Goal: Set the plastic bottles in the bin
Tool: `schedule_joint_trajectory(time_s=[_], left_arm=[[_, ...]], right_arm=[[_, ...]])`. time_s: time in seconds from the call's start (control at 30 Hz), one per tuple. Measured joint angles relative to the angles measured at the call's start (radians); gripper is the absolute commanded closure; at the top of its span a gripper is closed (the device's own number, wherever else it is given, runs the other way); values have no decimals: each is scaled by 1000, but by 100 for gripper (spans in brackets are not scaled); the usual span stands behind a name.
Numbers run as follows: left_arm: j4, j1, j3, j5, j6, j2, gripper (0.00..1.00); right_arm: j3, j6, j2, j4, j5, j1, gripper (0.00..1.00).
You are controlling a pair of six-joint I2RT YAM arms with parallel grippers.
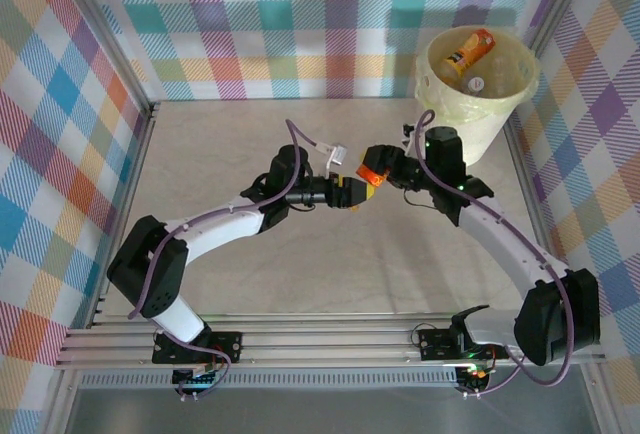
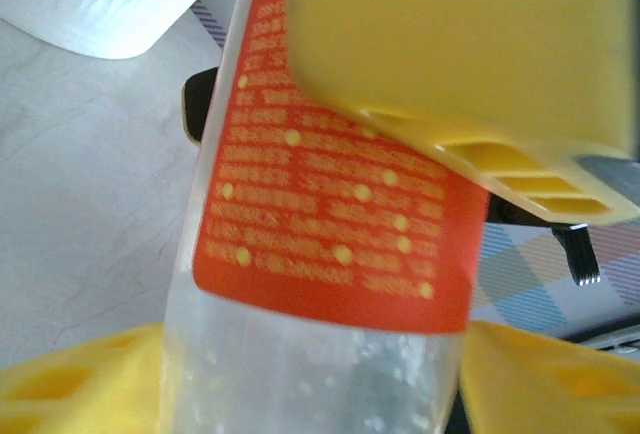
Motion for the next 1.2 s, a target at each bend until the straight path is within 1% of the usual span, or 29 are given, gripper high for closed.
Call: schedule_joint_trajectory(time_s=[0.07, 0.17, 0.23, 0.33, 0.5, 0.63, 0.73, 0.83, 0.93, 1.0, 1.1, 1.2], left_arm=[[-33, 0, 6, -29, 10, -19, 1], [-87, 0, 6, -78, 31, -71, 0], [-122, 0, 6, -130, 43, -119, 0], [-153, 0, -6, -238, 64, -209, 0], [-207, 0, -57, -460, 92, -352, 0], [-264, 2, -102, -620, 102, -403, 0], [-307, 3, -125, -710, 105, -418, 0], [-336, 8, -144, -779, 105, -432, 0], [-350, 14, -156, -821, 105, -438, 0], [-359, 18, -157, -838, 103, -438, 0], [-367, 22, -158, -856, 99, -439, 0], [-368, 26, -166, -874, 92, -441, 0]], right_arm=[[20, -35, -4, -26, 50, -5, 56], [94, -99, -5, -91, 121, -20, 56], [165, -147, -5, -130, 167, -40, 57], [287, -232, -5, -161, 251, -87, 57], [477, -393, -3, -164, 425, -161, 56], [592, -495, 33, -123, 556, -222, 56], [650, -540, 90, -88, 635, -269, 54], [672, -523, 163, -42, 681, -331, 55], [691, -423, 245, -29, 663, -397, 55], [749, -361, 321, -43, 639, -425, 54], [882, -281, 449, -77, 583, -439, 51], [940, -227, 517, -103, 552, -435, 47]])
